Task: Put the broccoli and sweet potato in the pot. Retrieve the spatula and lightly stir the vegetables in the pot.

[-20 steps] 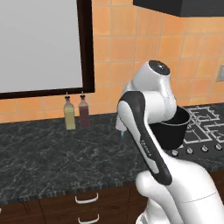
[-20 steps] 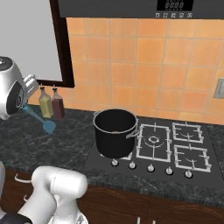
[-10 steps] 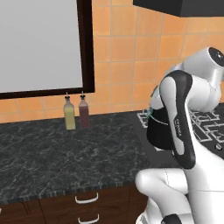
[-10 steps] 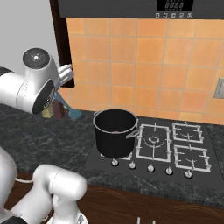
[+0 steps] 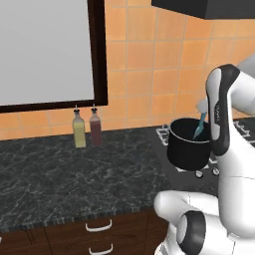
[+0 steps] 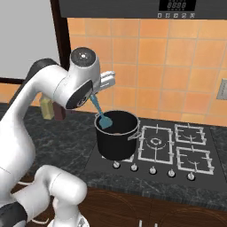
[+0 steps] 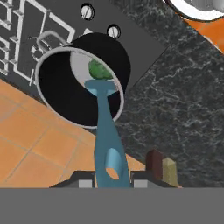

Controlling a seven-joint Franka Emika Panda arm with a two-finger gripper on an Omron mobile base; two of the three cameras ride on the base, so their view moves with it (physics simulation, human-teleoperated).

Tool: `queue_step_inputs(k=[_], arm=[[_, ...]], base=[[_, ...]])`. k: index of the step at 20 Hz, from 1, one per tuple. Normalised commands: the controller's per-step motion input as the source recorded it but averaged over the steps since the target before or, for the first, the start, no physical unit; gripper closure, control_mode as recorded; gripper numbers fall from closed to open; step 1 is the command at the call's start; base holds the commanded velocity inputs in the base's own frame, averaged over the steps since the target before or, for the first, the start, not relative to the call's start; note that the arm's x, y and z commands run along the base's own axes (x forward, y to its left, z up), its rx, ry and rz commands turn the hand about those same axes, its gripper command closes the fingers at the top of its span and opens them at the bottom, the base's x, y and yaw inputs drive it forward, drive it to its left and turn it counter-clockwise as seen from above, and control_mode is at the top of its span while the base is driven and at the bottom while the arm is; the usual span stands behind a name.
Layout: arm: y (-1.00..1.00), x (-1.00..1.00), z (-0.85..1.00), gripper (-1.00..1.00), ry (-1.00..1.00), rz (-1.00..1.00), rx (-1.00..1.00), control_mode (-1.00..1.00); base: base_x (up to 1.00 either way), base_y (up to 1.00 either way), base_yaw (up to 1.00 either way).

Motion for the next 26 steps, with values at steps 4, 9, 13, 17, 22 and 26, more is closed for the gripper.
queue_step_inputs(k=[4, 9, 13, 17, 22, 26], arm=[[-0.19, 0.93, -0.01, 1.0, 0.03, -0.21, 0.29, -1.0], [-0.17, 0.89, -0.15, 1.0, 0.02, -0.23, 0.15, -1.0], [-0.15, 0.69, -0.36, 1.0, 0.07, -0.24, 0.15, -1.0], [-0.01, 0.4, -0.32, 1.0, 0.08, -0.21, 0.24, -1.0], [0.0, 0.02, -0.3, 1.0, 0.09, -0.23, 0.26, -1.0], [0.04, -0.04, -0.38, 1.0, 0.09, -0.22, 0.23, -1.0]], base=[[0.0, 0.0, 0.0], [0.0, 0.0, 0.0], [0.0, 0.0, 0.0], [0.0, 0.0, 0.0], [0.0, 0.0, 0.0], [0.0, 0.0, 0.0]])
